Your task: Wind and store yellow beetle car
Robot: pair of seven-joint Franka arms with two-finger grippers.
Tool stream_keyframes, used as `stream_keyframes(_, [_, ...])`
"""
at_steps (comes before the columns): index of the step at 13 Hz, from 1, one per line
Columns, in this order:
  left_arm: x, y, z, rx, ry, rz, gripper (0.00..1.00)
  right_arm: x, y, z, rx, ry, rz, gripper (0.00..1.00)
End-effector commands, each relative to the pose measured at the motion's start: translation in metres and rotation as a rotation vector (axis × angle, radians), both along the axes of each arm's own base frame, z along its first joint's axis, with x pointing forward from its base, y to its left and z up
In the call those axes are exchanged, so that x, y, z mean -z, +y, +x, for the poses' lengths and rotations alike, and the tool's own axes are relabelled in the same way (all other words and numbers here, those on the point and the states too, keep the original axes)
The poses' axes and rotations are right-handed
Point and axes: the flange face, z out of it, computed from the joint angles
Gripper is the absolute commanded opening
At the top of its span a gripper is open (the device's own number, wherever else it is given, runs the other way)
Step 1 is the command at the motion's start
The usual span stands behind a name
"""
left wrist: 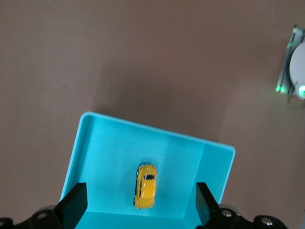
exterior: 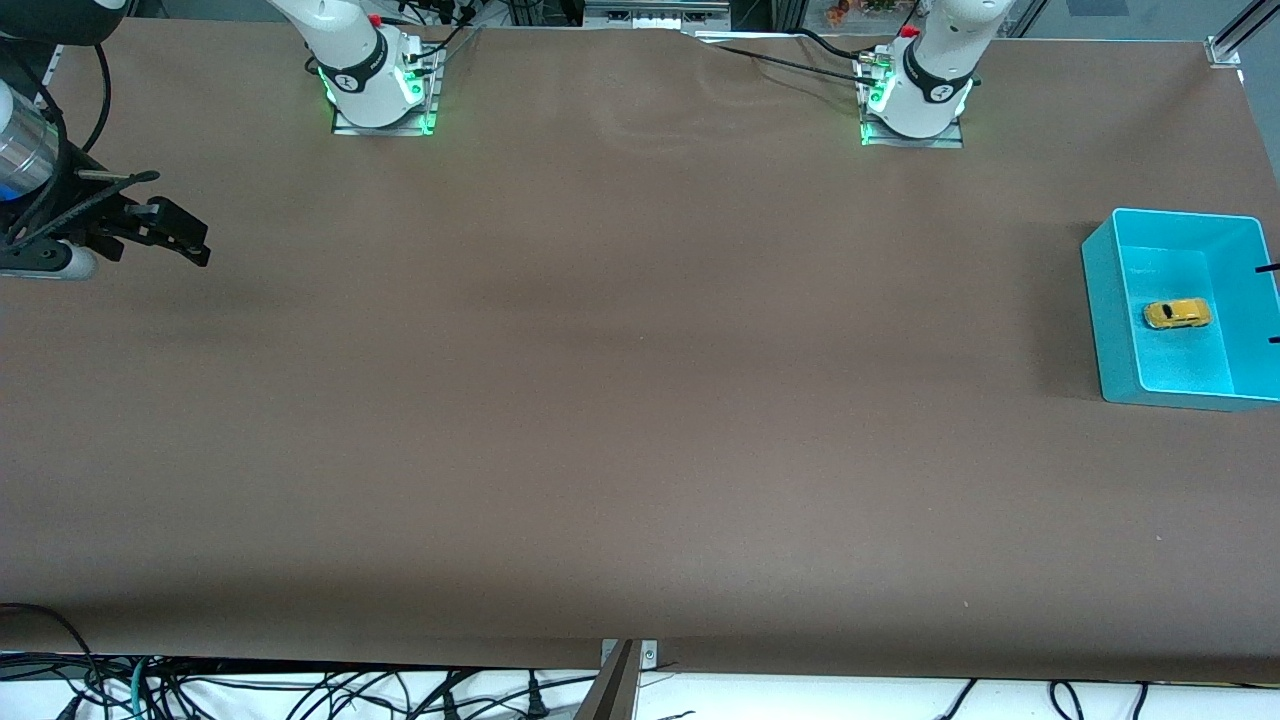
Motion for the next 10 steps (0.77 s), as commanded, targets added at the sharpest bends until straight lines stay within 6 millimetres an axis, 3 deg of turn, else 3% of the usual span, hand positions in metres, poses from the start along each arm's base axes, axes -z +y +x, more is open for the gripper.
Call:
stream_keyframes(1, [-0.035,-0.064,0.013,-0.088,0.012,-0.003,1.00,-0.003,0.002,-0.008,0.000,0.000,0.012,1.00])
stream_keyframes(3, [-0.054,-0.115,0.019,-0.143,0.016,-0.020,1.00,-0.004,0.001,-0.008,0.001,-0.002,0.012,1.00])
stream_keyframes(6, [-0.072,-0.164,0.022,-0.297,0.025,-0.047,1.00,-0.003,0.001,-0.008,0.001,0.000,0.012,1.00])
stream_keyframes(7, [-0.093,-0.177,0.017,-0.327,-0.004,-0.010,1.00,-0.003,0.002,-0.008,0.000,0.000,0.012,1.00])
stream_keyframes(8, [-0.117,-0.205,0.012,-0.336,-0.044,0.025,1.00,-0.004,0.002,-0.008,0.000,-0.002,0.012,1.00])
stream_keyframes(9, [-0.122,-0.235,0.013,-0.344,-0.046,0.045,1.00,-0.003,0.002,-0.008,0.000,0.000,0.012,1.00])
stream_keyframes(10, [-0.127,-0.248,0.011,-0.383,-0.049,0.079,1.00,-0.004,0.002,-0.008,0.000,-0.002,0.012,1.00])
